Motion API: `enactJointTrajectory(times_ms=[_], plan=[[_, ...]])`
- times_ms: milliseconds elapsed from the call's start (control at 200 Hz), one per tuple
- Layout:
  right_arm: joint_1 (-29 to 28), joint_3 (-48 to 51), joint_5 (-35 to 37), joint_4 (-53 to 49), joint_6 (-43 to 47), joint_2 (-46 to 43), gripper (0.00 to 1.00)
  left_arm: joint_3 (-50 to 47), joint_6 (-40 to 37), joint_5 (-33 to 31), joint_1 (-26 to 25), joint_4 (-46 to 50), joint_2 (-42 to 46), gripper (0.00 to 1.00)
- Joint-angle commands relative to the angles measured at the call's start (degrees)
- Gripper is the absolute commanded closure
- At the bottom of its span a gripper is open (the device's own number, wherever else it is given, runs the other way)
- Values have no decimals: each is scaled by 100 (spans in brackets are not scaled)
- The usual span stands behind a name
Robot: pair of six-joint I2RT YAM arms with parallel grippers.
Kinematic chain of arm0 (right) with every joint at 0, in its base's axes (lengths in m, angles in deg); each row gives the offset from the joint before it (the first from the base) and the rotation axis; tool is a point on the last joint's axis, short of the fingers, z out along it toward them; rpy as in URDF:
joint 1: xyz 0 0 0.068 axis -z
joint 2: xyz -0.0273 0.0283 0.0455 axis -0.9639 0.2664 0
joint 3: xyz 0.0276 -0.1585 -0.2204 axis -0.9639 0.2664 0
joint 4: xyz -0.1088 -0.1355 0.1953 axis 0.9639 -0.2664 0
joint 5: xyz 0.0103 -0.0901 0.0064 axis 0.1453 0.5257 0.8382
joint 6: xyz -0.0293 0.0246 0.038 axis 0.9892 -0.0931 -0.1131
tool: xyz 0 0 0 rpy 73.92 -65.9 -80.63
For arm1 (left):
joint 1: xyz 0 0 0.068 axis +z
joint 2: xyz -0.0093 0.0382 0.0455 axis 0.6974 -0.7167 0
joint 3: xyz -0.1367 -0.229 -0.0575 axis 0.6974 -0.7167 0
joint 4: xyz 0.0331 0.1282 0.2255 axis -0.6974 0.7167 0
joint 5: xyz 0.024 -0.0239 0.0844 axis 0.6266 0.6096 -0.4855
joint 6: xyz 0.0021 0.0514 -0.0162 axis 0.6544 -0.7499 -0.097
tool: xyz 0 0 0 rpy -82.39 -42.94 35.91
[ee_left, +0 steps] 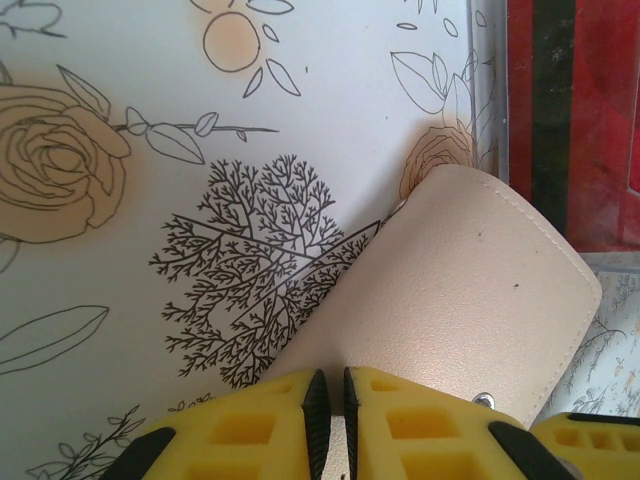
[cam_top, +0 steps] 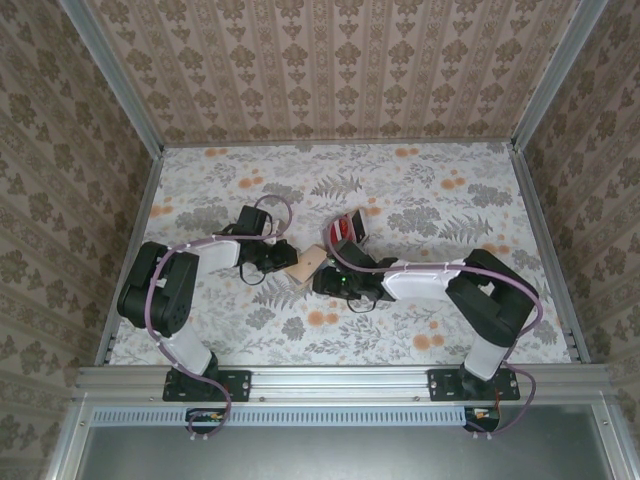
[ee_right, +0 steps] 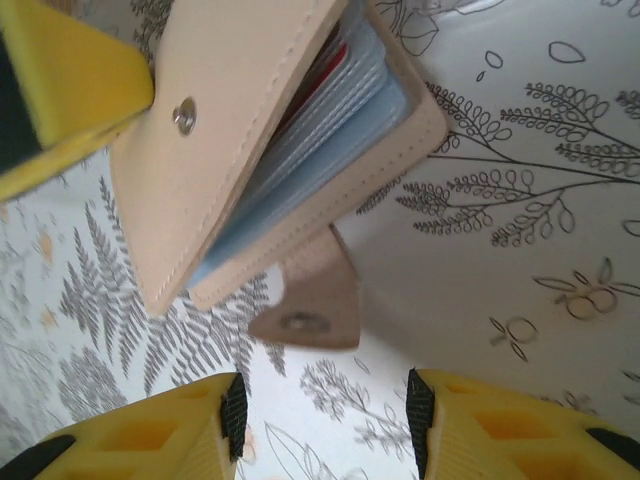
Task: Put the credit cards into the card holder
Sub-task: Move the card holder to the center of the table.
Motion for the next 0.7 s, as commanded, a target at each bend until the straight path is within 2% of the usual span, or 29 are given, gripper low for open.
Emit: enactJointTrajectory(times_ms=[0,80,175,695], plan=[[40,487,-104,1306,-1193,129,51,-332,66,-315,-289,530,-512,82],[25,781,96,1878,-1661,164,51,-350,75,-285,-293,471,-560,82],[-8,894,297,2099,-1890,159,50,-344,62,-246,-292,416,-643,82],[-37,595,250,2410,-2328,550,49,-471,42,-208,-290,223,-701,82]])
